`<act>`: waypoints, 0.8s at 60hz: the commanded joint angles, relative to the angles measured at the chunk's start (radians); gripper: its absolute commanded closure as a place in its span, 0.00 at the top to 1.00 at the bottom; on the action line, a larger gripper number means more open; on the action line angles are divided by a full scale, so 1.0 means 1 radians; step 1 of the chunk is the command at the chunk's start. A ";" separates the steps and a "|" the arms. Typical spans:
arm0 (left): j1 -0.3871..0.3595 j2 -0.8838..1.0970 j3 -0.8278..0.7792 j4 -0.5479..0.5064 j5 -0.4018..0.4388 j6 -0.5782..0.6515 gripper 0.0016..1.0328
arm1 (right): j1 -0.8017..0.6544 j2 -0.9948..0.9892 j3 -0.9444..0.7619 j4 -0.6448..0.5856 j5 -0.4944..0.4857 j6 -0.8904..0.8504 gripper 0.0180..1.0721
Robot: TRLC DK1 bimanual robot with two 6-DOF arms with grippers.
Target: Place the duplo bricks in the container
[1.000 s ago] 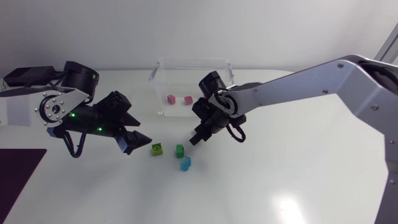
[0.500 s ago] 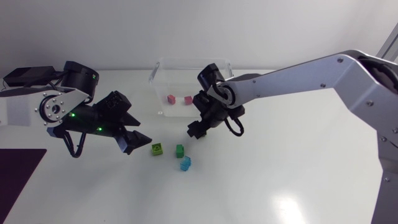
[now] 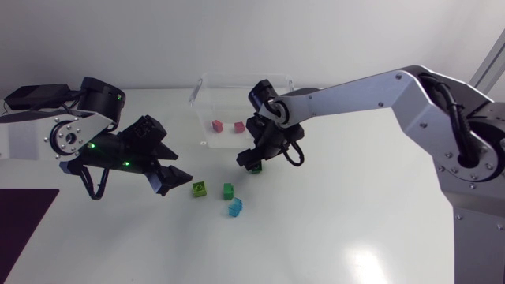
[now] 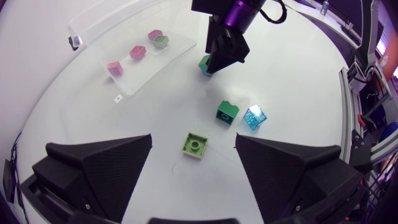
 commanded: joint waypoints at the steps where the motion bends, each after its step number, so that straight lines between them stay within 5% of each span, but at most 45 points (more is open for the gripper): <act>1: 0.009 0.004 -0.031 -0.007 0.019 0.030 0.91 | 0.000 0.049 0.045 -0.037 -0.001 0.038 0.80; 15: 0.020 0.005 -0.042 -0.007 0.022 0.043 0.91 | -0.003 0.093 0.100 -0.074 -0.003 0.057 0.60; 20: 0.020 0.005 -0.045 -0.007 0.022 0.045 0.91 | -0.003 0.104 0.106 -0.081 -0.001 0.060 0.48; 24: 0.020 0.005 -0.050 -0.007 0.022 0.046 0.91 | -0.010 0.107 0.100 -0.077 -0.003 0.061 0.26; 48: 0.020 0.068 -0.061 -0.009 0.028 0.157 0.91 | -0.025 -0.083 -0.045 -0.054 -0.006 0.043 0.26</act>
